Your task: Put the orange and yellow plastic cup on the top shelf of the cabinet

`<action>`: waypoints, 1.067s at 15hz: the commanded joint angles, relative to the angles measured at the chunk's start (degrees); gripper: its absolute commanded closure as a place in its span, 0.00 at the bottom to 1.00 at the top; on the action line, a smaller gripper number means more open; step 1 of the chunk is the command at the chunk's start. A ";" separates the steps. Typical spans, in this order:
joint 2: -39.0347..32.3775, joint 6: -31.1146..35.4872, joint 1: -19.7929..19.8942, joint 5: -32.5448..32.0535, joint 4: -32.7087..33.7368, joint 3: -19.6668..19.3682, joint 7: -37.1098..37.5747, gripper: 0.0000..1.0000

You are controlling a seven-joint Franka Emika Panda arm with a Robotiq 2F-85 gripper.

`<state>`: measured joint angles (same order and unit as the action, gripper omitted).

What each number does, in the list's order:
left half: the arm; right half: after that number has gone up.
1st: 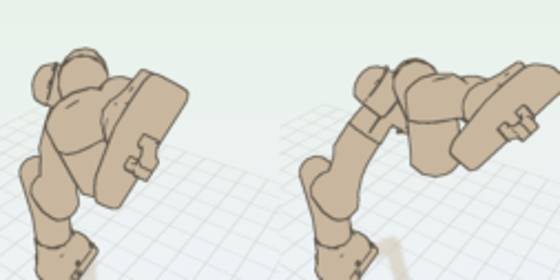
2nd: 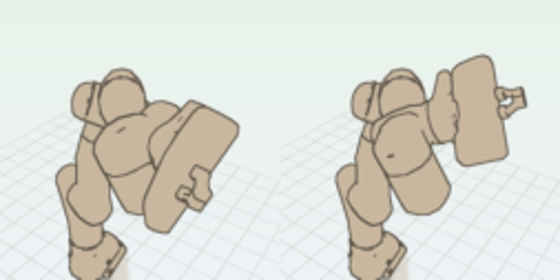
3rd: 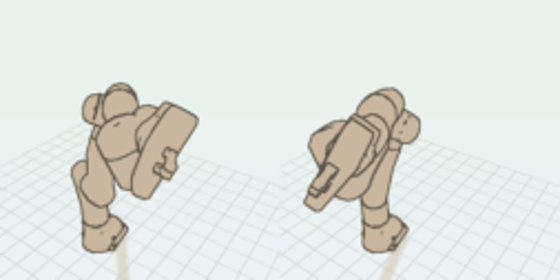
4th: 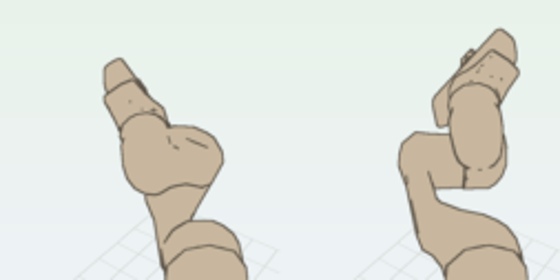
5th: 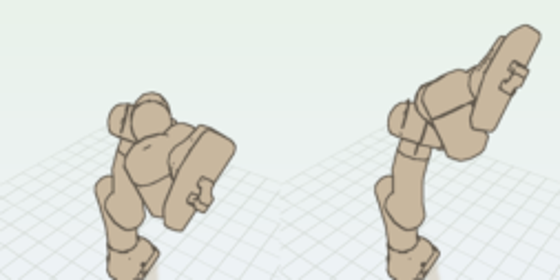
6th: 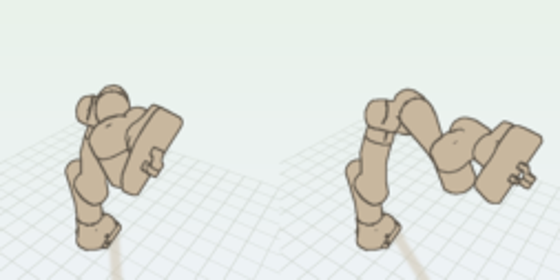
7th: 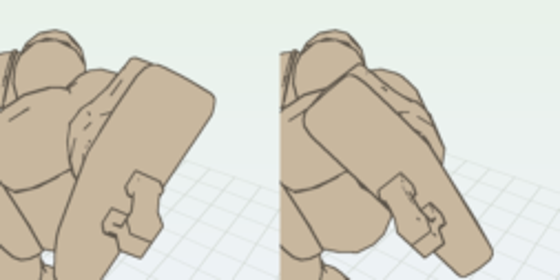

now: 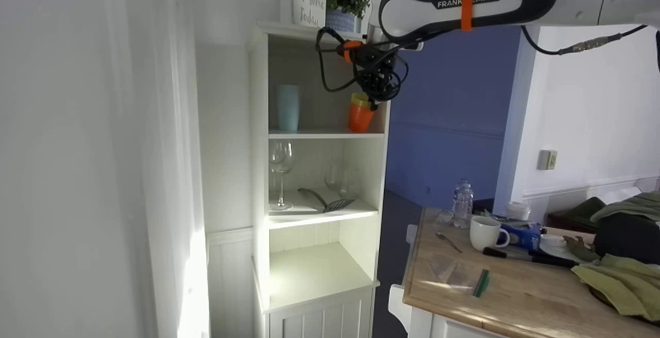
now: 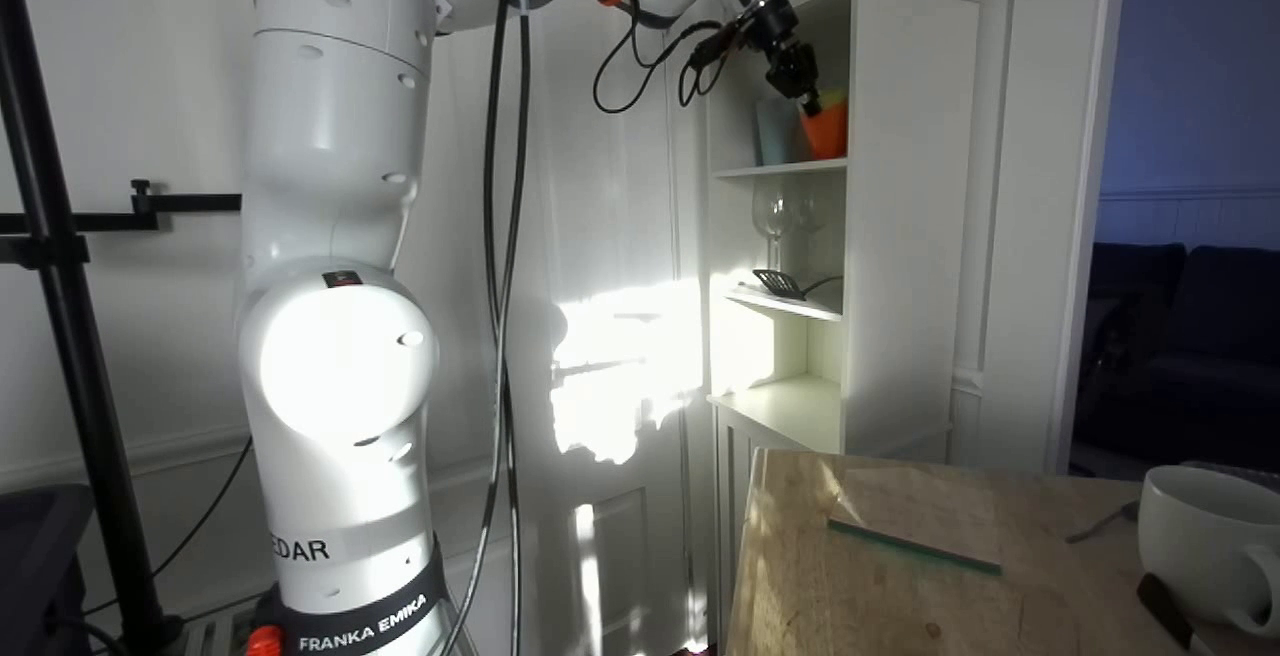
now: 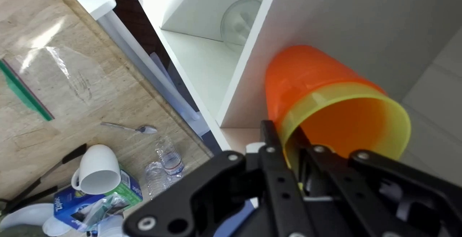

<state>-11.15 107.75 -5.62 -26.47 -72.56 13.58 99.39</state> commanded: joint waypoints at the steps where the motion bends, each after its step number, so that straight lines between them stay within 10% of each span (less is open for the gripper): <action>1: -1.32 0.60 -0.35 -0.60 2.58 -0.08 1.59 0.55; 9: -1.76 7.84 0.29 -0.09 2.20 -0.44 2.46 0.02; 16: 1.15 3.24 1.43 7.45 1.25 0.85 -7.91 0.00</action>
<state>-12.36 115.27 -5.32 -24.48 -71.15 13.11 98.40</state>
